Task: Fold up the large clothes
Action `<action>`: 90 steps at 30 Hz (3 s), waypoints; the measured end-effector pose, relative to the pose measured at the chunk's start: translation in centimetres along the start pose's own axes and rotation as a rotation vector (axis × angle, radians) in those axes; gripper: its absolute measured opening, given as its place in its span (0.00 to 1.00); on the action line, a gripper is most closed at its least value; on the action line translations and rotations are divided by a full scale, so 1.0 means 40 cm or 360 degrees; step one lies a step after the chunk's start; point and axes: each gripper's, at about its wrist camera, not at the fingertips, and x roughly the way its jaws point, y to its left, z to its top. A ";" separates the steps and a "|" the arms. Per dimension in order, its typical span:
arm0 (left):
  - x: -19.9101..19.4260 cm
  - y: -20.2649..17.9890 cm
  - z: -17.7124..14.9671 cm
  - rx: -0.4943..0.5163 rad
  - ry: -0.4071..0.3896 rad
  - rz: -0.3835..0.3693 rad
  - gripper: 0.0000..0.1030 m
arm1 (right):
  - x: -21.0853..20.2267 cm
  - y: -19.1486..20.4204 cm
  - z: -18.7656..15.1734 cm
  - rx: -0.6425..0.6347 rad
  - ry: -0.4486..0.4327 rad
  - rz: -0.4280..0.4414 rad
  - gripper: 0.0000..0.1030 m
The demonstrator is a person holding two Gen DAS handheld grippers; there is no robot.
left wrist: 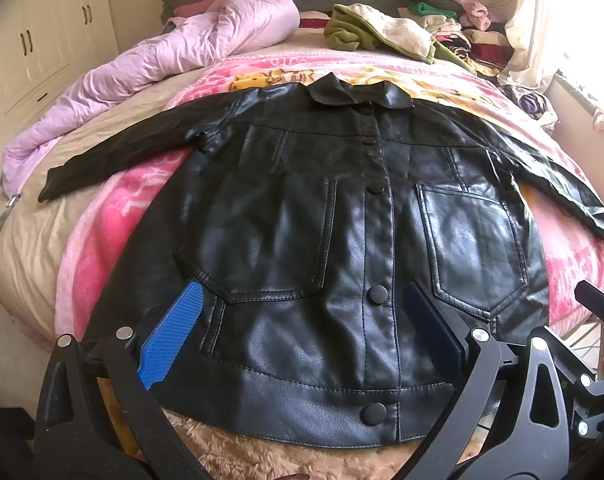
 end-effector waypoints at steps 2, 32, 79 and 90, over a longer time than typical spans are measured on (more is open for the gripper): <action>0.000 0.000 0.001 0.0000 0.0001 0.0000 0.91 | 0.000 0.001 0.000 -0.0002 0.0000 -0.0001 0.96; -0.003 0.003 0.008 0.0020 -0.0001 0.0000 0.91 | 0.001 0.013 0.001 0.0004 0.0001 0.0015 0.96; 0.189 -0.035 0.507 0.0048 -0.0060 -0.0229 0.91 | 0.100 -0.175 0.452 0.0502 -0.0275 0.0032 0.96; 0.318 -0.104 0.531 0.0127 0.0007 -0.0261 0.91 | 0.165 -0.375 0.399 0.0839 -0.0276 -0.0182 0.96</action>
